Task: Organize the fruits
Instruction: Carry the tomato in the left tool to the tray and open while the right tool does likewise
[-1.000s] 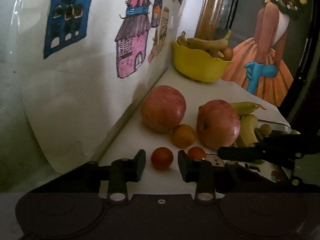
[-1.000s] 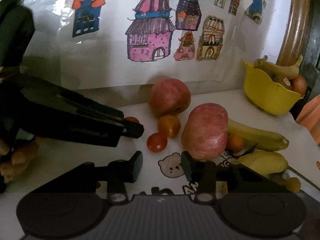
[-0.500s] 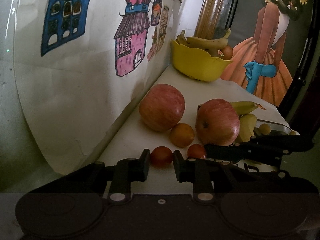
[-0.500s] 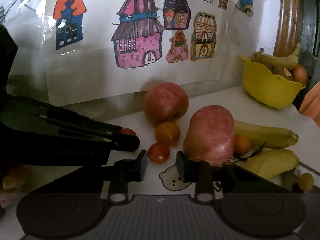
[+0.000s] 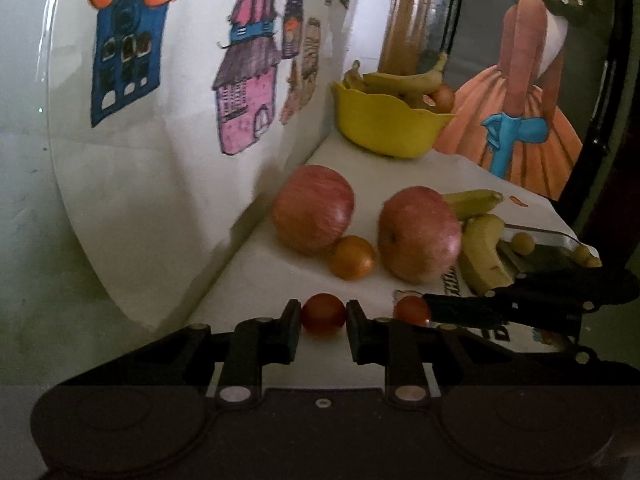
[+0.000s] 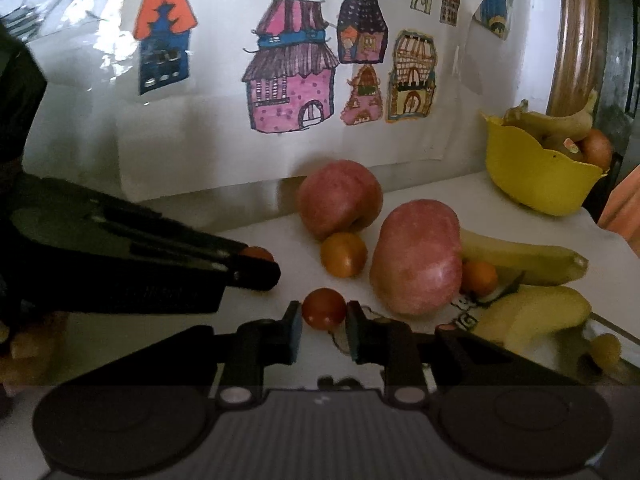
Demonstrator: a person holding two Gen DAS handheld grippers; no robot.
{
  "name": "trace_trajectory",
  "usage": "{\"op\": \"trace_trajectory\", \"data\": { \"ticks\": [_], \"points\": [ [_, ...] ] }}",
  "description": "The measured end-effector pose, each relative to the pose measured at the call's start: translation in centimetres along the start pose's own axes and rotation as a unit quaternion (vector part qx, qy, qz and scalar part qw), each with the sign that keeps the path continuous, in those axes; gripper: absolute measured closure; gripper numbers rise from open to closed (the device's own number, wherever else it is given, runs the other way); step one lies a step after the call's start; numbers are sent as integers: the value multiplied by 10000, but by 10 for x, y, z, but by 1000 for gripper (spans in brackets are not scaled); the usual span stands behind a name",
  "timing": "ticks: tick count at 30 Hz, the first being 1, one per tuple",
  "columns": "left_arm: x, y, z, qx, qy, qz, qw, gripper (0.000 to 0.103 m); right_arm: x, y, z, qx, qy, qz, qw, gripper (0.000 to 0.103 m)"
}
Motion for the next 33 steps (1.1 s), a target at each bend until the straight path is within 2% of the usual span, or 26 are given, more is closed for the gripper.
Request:
{"op": "trace_trajectory", "data": {
  "ticks": [8, 13, 24, 33],
  "points": [
    [-33, 2, -19, -98, -323, 61, 9994, 77, -7, -7, -54, -246, -141, 12, 9996, 77],
    [-62, 13, -22, -267, -456, 68, 9986, 77, -25, -3, -95, -467, -422, 95, 9980, 77],
    [-144, 29, 11, -496, -654, -60, 9966, 77, -114, -16, -175, -674, -1482, 401, 9858, 76],
    [-210, 24, 49, -370, -881, 68, 9954, 77, -183, -41, -200, -650, -1999, 599, 9758, 76]
  ]
}}
Point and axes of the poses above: each gripper's, at about its wrist camera, not at the fingertips, and z roughly the way its jaws point, x to its left, y to its top, the point moved 7 cm from there along z, roughly the way its jaws point, and after that the axes turned 14 degrees about -x, right-handed, at the moved point
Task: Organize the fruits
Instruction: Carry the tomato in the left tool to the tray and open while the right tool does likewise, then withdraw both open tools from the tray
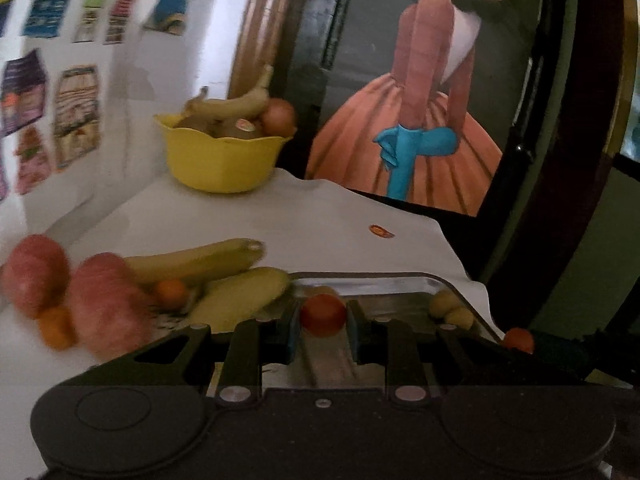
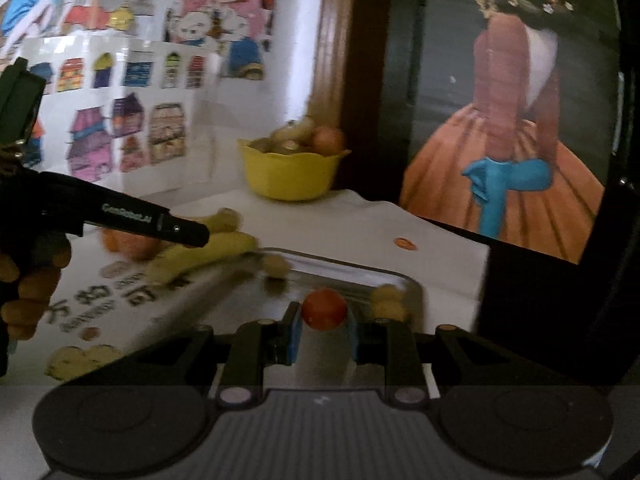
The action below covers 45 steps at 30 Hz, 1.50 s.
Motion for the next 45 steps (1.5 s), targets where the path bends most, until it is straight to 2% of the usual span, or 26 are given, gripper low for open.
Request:
{"op": "trace_trajectory", "data": {
  "ticks": [10, 21, 32, 40, 42, 43, 45],
  "points": [
    [-22, -15, 39, 252, -46, 505, 9984, 77, -37, -15, 28, 139, -54, 217, 9997, 76],
    [-5, -24, 55, 596, 212, 467, 9969, 77, -31, -15, 47, 317, 216, -74, 9992, 76],
    [-3, -29, 60, 694, 188, 429, 9965, 77, -22, -14, 62, 488, 273, -376, 9977, 76],
    [-4, -25, 57, 607, 155, 340, 9975, 69, -25, -13, 61, 426, 209, -297, 9984, 74],
    [-4, -22, 55, 565, 152, 311, 9978, 61, -27, -11, 59, 371, 194, -274, 9987, 73],
    [-4, -21, 53, 540, 144, 290, 9980, 59, -27, -10, 57, 332, 176, -262, 9989, 72],
    [-6, -15, 47, 442, 107, 262, 9986, 49, -29, -7, 53, 253, 120, -230, 9993, 65]
  ]
}}
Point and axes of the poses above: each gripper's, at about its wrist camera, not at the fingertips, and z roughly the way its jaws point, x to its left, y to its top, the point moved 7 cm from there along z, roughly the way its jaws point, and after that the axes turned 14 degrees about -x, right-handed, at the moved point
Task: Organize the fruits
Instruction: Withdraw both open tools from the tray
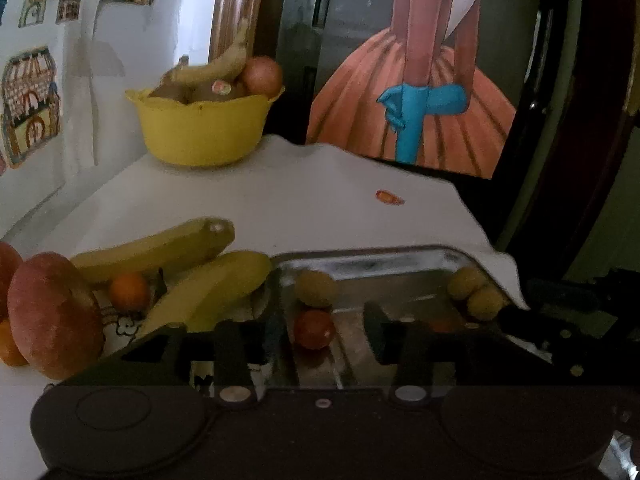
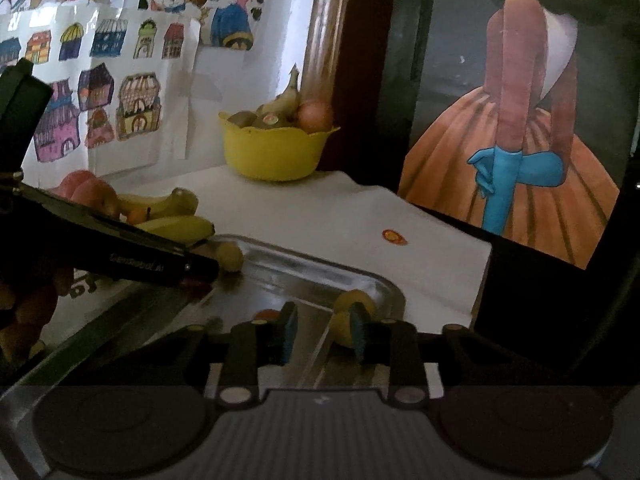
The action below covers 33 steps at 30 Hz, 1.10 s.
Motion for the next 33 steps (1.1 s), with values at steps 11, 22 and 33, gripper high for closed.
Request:
{"op": "trace_trajectory", "data": {
  "ticks": [11, 22, 33],
  "points": [
    [7, 29, -52, -760, 2, -302, 9966, 3, -6, 20, -36, -516, -298, 251, 9979, 11],
    [23, 32, -118, -1073, 31, -251, 9939, 1, 21, 40, -91, -897, -368, 273, 9949, 0],
    [47, 20, -194, -1195, 90, -83, 9928, 1, 67, 44, -144, -996, -324, 298, 9941, 0]
  ]
}}
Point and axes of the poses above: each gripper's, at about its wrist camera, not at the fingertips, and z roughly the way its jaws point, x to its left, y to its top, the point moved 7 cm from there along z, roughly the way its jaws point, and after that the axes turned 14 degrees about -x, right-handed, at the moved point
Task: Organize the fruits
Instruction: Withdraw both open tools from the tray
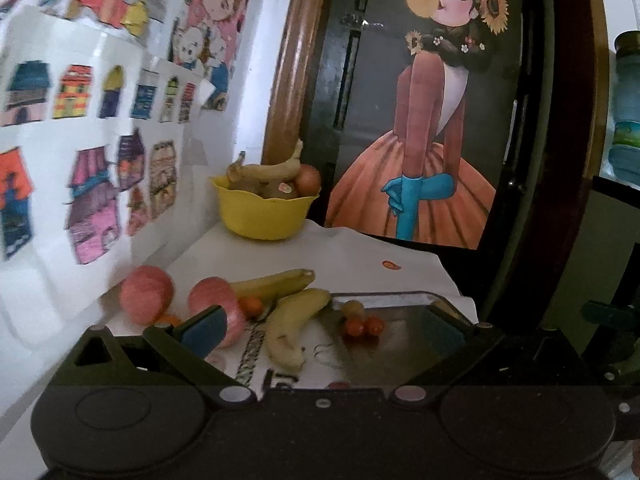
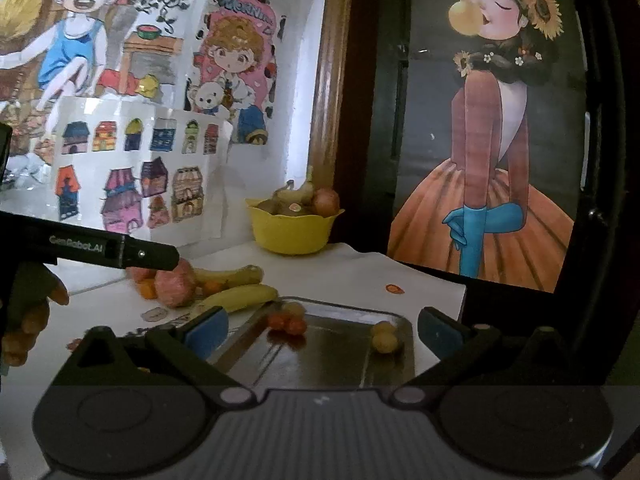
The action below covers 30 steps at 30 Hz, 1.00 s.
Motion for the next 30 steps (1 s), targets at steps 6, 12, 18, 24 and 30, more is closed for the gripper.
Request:
{"op": "trace_trajectory", "data": {
  "ticks": [6, 12, 18, 24, 30],
  "points": [
    [15, -11, -41, 44, 60, -13, 10000, 1, 22, -1, -33, 73, -11, -14, 10000, 0],
    [27, -25, -71, 41, 181, -16, 9998, 1, 42, -8, -64, 34, -104, -33, 9999, 0],
    [38, -51, -96, 219, 322, 6, 9992, 1, 61, -18, -82, 53, -147, -18, 9999, 0],
    [49, -68, -116, 314, 522, 4, 9981, 1, 83, -29, -93, 73, -131, -55, 9999, 0],
    [62, -82, -132, 404, 731, -1, 9965, 1, 101, -45, -95, 237, -119, 74, 9996, 0]
  ]
}}
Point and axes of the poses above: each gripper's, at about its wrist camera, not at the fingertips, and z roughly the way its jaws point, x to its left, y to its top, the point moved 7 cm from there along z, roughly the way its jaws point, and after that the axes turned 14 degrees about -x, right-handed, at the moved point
